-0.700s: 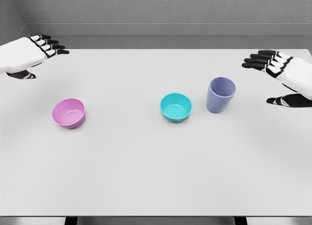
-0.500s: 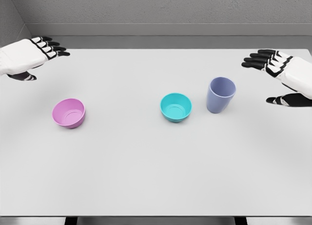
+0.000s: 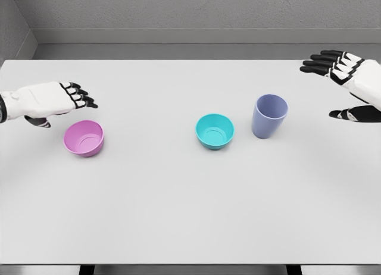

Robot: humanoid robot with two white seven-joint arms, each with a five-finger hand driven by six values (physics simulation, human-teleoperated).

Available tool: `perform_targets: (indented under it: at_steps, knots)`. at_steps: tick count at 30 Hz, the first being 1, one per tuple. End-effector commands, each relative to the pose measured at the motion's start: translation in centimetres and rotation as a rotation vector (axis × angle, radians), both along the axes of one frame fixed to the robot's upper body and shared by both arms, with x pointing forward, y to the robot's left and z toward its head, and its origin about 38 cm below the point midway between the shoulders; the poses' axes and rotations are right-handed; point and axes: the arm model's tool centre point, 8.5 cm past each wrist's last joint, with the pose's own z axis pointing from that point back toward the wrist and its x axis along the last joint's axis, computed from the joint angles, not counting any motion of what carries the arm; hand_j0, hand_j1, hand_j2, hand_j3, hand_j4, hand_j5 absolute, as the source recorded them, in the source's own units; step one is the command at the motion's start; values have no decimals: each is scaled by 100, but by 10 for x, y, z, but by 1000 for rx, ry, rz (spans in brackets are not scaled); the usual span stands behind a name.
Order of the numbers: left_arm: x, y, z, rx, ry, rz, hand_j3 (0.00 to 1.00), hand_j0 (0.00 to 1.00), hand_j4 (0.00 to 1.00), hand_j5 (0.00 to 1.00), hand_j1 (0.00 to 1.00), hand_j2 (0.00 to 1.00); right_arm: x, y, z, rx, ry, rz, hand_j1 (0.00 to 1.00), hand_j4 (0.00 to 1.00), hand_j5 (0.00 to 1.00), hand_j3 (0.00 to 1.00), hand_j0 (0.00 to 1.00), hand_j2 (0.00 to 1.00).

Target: Stacking bowl and cup with both arms

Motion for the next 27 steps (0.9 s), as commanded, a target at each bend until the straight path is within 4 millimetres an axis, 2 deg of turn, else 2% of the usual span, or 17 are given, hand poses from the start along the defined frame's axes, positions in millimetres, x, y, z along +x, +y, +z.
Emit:
perform_targets:
  at_steps: [1, 10, 27]
  knots:
    - [-3, -4, 0, 22, 4, -16, 100, 100, 100, 100, 100, 100, 0, 0, 1, 10, 0, -1, 100, 100, 100, 100, 100, 100]
    - [-10, -13, -6, 66, 8, -59, 100, 100, 100, 100, 100, 100, 1, 6, -8, 49, 7, 4, 100, 100, 100, 100, 100, 100]
    - [-20, -24, -16, 73, 32, -103, 100, 100, 100, 100, 100, 100, 1, 4, -5, 48, 0, -1, 100, 100, 100, 100, 100, 100]
